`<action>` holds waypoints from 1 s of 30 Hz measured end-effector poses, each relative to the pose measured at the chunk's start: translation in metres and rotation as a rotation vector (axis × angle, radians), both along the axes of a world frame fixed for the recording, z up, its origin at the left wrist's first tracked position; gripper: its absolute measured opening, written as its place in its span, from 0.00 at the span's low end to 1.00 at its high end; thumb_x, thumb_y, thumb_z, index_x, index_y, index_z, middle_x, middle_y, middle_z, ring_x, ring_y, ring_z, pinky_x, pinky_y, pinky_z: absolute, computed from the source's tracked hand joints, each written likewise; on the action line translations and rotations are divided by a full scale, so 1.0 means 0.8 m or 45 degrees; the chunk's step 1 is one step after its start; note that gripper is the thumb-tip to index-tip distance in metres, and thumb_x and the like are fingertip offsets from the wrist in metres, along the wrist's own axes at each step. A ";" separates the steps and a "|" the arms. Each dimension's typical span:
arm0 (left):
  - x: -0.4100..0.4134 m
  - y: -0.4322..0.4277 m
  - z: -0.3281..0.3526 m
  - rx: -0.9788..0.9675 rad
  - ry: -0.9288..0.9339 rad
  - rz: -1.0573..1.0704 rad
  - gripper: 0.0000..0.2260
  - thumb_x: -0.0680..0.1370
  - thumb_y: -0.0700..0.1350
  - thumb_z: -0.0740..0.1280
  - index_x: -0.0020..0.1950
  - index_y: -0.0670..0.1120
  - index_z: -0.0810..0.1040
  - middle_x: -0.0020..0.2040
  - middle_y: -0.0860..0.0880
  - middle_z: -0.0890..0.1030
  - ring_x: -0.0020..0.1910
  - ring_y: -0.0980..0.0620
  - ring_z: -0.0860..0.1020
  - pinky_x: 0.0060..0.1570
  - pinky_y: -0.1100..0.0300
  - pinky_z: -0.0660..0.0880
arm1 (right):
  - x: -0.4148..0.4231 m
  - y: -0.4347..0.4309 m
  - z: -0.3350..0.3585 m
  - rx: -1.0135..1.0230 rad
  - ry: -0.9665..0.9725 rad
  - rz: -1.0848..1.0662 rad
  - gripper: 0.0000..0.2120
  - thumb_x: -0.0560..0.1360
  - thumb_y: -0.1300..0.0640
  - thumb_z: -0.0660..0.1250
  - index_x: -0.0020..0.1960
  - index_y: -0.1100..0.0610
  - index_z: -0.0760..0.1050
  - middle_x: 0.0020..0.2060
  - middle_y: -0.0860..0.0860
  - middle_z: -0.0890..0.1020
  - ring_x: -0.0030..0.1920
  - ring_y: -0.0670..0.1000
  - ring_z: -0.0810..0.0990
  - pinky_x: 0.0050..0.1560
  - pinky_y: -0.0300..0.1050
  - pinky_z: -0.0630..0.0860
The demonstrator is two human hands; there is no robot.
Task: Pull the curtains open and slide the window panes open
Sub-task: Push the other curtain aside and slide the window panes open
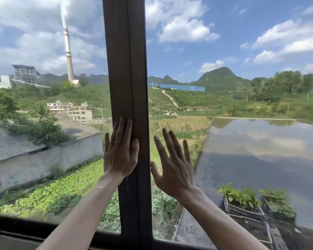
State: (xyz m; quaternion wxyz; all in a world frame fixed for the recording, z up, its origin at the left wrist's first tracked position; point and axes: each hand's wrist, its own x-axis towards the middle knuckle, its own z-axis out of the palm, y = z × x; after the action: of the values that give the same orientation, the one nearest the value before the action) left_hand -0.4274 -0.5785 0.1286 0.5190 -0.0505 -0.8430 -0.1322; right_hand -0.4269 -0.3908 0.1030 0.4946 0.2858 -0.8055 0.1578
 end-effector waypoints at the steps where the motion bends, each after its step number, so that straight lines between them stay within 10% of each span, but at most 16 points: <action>1: -0.009 -0.004 -0.004 -0.005 0.018 -0.016 0.28 0.82 0.53 0.53 0.81 0.53 0.48 0.82 0.52 0.47 0.80 0.51 0.47 0.77 0.42 0.46 | -0.007 -0.013 0.001 0.016 0.015 -0.021 0.36 0.75 0.45 0.63 0.79 0.54 0.57 0.81 0.54 0.50 0.80 0.54 0.46 0.76 0.65 0.49; 30: -0.052 -0.019 -0.020 -0.093 0.369 -0.097 0.26 0.83 0.50 0.54 0.80 0.48 0.55 0.81 0.45 0.54 0.80 0.45 0.54 0.74 0.34 0.50 | -0.055 0.092 -0.016 0.174 0.154 -0.423 0.41 0.77 0.31 0.56 0.81 0.52 0.51 0.81 0.53 0.50 0.80 0.54 0.49 0.77 0.63 0.42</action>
State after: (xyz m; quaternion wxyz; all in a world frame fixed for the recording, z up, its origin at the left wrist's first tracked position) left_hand -0.4690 -0.5940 0.1122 0.6276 -0.1196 -0.7611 -0.1124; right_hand -0.4706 -0.3174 0.0899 0.5408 0.1909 -0.8192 0.0014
